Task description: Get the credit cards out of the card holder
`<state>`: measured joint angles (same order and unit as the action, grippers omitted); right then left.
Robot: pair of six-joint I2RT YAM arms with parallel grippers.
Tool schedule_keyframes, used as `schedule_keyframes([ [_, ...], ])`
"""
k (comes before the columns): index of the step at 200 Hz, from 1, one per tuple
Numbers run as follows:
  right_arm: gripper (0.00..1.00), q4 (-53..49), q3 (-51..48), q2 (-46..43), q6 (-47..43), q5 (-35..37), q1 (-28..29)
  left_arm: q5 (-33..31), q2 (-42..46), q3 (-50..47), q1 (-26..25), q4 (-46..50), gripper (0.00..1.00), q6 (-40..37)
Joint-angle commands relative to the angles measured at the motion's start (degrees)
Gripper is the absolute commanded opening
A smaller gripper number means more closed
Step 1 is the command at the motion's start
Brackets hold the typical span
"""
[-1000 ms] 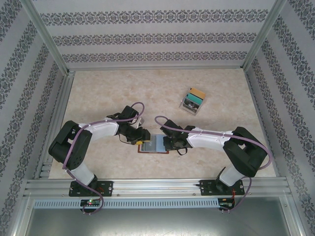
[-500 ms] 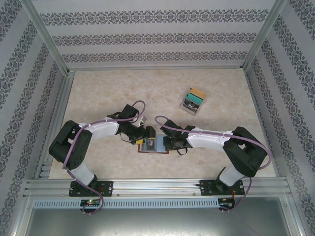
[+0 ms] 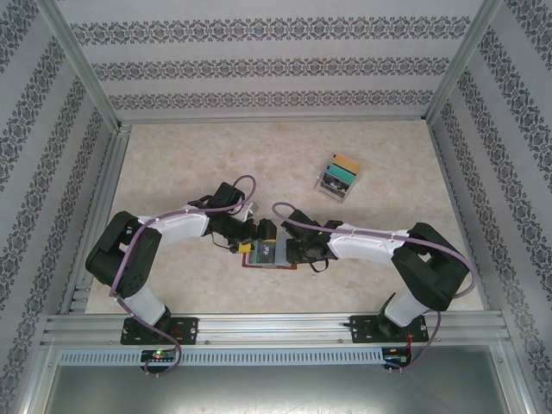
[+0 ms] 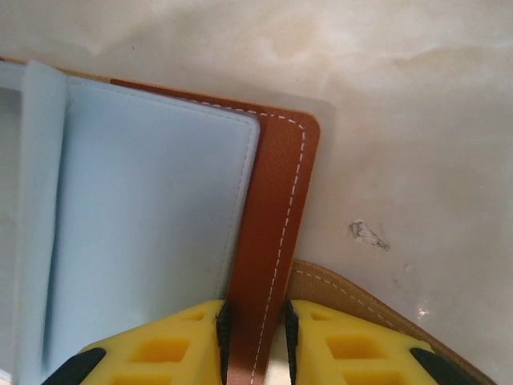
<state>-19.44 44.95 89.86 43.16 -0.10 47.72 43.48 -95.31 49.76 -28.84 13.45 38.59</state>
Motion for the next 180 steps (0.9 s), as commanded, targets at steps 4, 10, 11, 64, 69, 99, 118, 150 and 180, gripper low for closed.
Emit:
schedule_keyframes([
  [4,0.3,-2.3,-0.4,-3.2,0.1,0.6,-1.3,-3.3,0.5,0.0,-1.0,2.2,1.0,-1.0],
  [10,0.3,-2.9,-0.2,-4.3,-0.1,1.0,-1.8,-3.7,1.0,0.0,-0.9,2.6,0.99,-1.2],
  [11,0.3,-3.0,-0.2,-4.6,-0.1,1.1,-1.9,-3.8,1.1,-0.1,-0.8,2.6,0.99,-1.2],
  [64,0.31,1.1,-0.3,-13.0,-0.6,-2.3,-4.2,-6.7,3.6,-0.4,1.7,5.7,0.86,-2.5],
  [69,0.31,2.2,-0.2,-12.9,-0.4,-3.5,-4.1,-6.8,3.5,-0.5,1.9,5.8,0.83,-2.6],
  [99,0.28,9.6,-0.4,-10.3,2.5,-9.5,-3.9,-7.9,2.6,-0.1,2.1,6.7,0.51,-3.2],
  [118,0.21,13.6,-0.8,-7.6,4.2,-12.8,-3.8,-8.4,2.0,0.0,2.1,7.1,0.28,-3.3],
  [150,0.19,18.5,-1.5,-3.3,6.4,-16.7,-3.9,-9.6,0.6,-0.3,2.1,7.9,0.15,-3.1],
  [180,0.18,21.5,-2.1,-0.1,8.3,-19.4,-4.5,-10.5,-0.1,-1.0,2.1,8.2,0.13,-2.6],
])
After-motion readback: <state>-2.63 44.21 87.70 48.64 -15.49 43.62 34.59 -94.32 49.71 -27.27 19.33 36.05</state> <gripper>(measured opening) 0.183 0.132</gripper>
